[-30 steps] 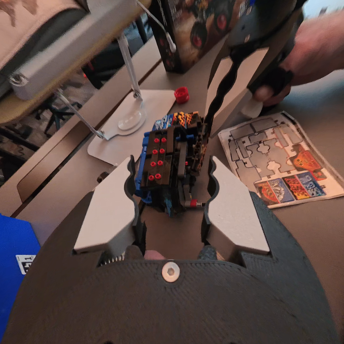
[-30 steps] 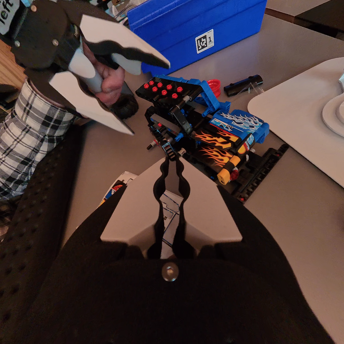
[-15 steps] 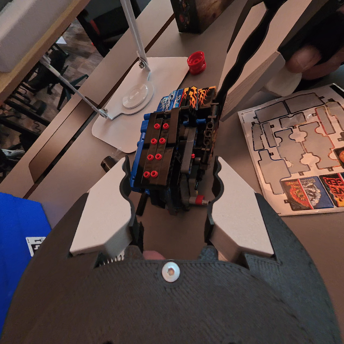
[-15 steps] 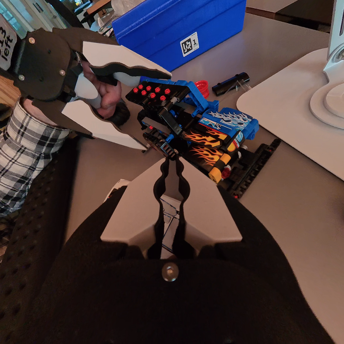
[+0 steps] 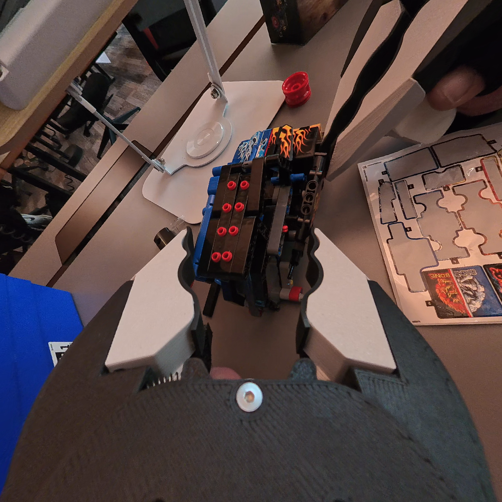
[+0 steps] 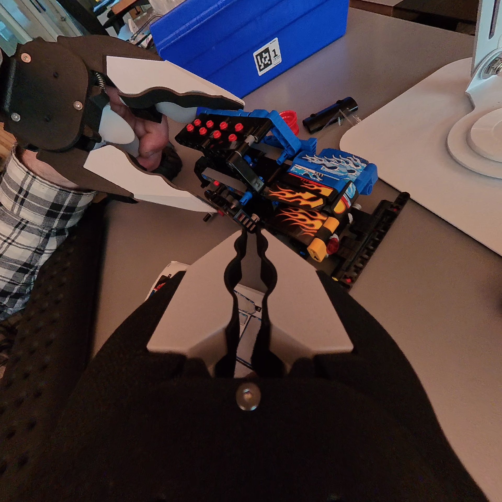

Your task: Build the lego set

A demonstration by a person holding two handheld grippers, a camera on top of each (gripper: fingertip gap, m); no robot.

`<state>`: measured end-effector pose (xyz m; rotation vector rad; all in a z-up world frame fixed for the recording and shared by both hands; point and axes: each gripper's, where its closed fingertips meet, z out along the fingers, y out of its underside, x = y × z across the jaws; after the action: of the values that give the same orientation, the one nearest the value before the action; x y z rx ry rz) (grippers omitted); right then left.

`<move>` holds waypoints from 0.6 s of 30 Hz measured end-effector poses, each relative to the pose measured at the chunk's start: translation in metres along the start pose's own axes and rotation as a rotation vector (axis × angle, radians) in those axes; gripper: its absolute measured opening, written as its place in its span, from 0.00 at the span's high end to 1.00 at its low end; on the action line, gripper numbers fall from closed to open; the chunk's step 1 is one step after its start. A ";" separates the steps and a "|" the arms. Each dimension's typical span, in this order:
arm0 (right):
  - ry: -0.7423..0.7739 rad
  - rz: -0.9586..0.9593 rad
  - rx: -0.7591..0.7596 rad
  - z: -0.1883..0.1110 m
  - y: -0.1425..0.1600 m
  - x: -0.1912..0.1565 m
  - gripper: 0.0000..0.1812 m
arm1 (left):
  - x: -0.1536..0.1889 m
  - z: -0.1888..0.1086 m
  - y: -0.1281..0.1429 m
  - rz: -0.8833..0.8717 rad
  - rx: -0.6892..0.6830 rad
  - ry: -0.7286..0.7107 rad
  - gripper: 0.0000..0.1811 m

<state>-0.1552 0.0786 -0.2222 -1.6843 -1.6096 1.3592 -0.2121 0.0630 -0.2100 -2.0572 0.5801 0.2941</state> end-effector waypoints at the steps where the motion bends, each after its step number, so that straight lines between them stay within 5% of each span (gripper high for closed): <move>1: 0.002 -0.001 -0.002 0.000 0.000 0.000 0.97 | 0.000 0.000 0.000 -0.001 0.000 0.001 0.54; 18: 0.080 -0.075 -0.025 0.003 0.003 0.004 0.98 | 0.000 -0.001 -0.001 -0.013 0.006 0.004 0.55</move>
<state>-0.1572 0.0810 -0.2274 -1.6530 -1.6338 1.2256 -0.2121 0.0624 -0.2090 -2.0558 0.5687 0.2803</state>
